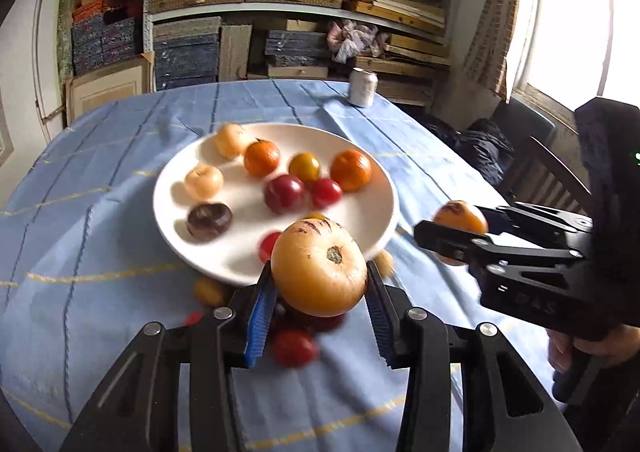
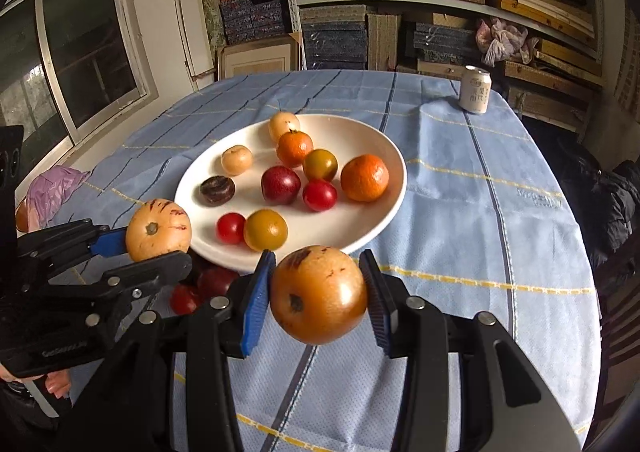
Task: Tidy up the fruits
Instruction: 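Carry both fruits over the plate and open both grippers to release them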
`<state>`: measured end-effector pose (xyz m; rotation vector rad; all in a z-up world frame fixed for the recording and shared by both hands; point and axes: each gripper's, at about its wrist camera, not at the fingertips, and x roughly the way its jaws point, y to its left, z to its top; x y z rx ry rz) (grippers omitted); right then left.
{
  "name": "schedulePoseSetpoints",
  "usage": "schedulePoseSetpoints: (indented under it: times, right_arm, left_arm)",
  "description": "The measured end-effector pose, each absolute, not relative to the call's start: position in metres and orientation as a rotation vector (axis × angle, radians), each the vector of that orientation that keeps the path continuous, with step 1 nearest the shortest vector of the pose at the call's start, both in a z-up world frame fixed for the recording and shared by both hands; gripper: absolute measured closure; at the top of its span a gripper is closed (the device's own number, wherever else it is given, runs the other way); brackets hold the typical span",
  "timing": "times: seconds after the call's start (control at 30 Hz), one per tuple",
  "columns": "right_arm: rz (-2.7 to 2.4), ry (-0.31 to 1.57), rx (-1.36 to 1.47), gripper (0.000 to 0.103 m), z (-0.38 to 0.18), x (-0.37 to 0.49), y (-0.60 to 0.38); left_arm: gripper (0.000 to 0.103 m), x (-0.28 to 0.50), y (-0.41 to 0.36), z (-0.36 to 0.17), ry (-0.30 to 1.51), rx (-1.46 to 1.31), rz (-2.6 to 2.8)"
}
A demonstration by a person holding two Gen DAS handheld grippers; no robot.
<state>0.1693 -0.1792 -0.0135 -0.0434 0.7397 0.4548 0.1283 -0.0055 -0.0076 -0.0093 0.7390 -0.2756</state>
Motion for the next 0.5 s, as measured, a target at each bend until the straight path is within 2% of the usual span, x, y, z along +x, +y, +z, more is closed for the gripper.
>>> schedulePoseSetpoints:
  times: [0.5]
  right_arm:
    - [0.41,0.78,-0.079,0.06,-0.027,0.235,-0.145]
  left_arm:
    - [0.059,0.208,0.017,-0.018,0.783,0.029,-0.202]
